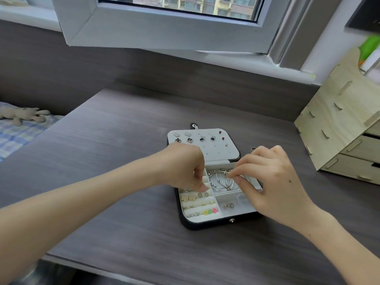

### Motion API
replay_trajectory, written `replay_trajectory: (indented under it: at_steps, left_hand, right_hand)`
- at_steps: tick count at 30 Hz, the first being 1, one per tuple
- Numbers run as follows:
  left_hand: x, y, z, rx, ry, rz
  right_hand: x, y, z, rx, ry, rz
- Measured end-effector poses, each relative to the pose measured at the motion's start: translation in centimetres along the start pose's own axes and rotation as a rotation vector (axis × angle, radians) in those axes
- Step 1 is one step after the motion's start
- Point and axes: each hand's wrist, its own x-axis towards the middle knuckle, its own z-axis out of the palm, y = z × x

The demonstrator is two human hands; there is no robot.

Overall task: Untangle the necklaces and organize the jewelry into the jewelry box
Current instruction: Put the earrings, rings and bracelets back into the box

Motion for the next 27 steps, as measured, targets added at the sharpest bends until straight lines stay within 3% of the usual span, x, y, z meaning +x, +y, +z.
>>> replay_trajectory:
  at_steps: [6, 11, 16, 22, 27]
  left_hand:
    - [0.5, 0.2, 0.1, 0.053, -0.03, 0.046]
    - [0.9, -0.6, 0.0, 0.042, -0.05, -0.016]
    - [1.0, -1.3, 0.0, 0.065, -0.059, -0.002]
    - [0.3, -2.0, -1.0, -0.142, 0.009, -0.045]
    - [-0.6, -3.3, -1.8, -0.424, 0.186, -0.171]
  right_hand:
    - [-0.5, 0.6, 0.4, 0.008, 0.008, 0.028]
    - [-0.8, 1.3, 0.1, 0.015, 0.022, 0.075]
    - [-0.9, 4.9, 0.8, -0.065, 0.086, 0.384]
    - [0.0, 9.7, 4.3, -0.333, -0.17, 0.58]
    - [0.4, 10.9, 5.6, -0.36, -0.121, 0.503]
